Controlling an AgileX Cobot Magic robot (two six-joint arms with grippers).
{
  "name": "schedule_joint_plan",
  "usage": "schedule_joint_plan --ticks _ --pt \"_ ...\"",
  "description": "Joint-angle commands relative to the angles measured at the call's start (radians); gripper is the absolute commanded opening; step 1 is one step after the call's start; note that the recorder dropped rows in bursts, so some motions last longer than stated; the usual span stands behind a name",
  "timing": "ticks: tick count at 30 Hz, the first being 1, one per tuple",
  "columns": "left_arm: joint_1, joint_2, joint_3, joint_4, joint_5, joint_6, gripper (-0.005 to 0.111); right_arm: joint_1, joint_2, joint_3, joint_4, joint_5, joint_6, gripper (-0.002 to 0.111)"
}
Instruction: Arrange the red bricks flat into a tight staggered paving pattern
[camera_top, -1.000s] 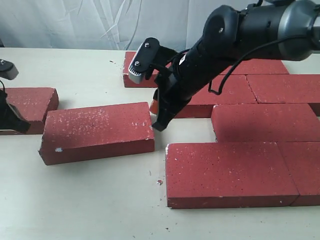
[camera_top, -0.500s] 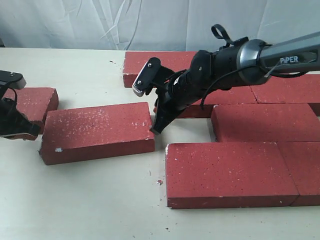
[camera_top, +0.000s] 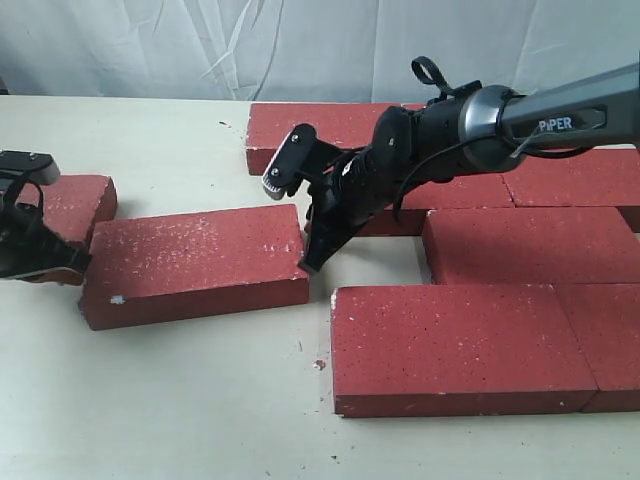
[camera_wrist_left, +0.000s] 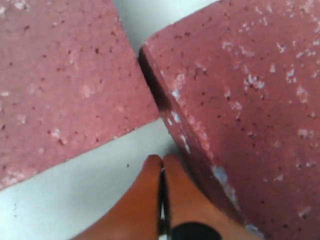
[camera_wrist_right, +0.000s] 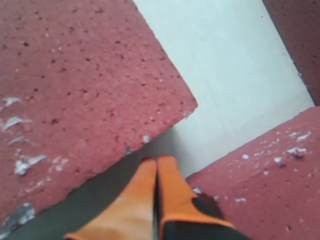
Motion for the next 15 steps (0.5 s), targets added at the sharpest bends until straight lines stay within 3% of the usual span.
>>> schedule_joint_plan --ticks 1,5,15 --pt "-0.004 0.01 -0.015 -0.117 0.08 0.127 0.0 -0.004 -0.011 -0.006 -0.003 0.043 0.002 -0.001" --pt "-0.004 0.01 -0.015 -0.18 0.123 0.208 0.0 -0.004 -0.041 -0.006 -0.003 0.082 0.002 -0.001" --pt "-0.022 0.01 -0.015 -0.185 0.088 0.208 0.0 -0.004 -0.058 -0.006 -0.006 0.129 0.002 -0.001"
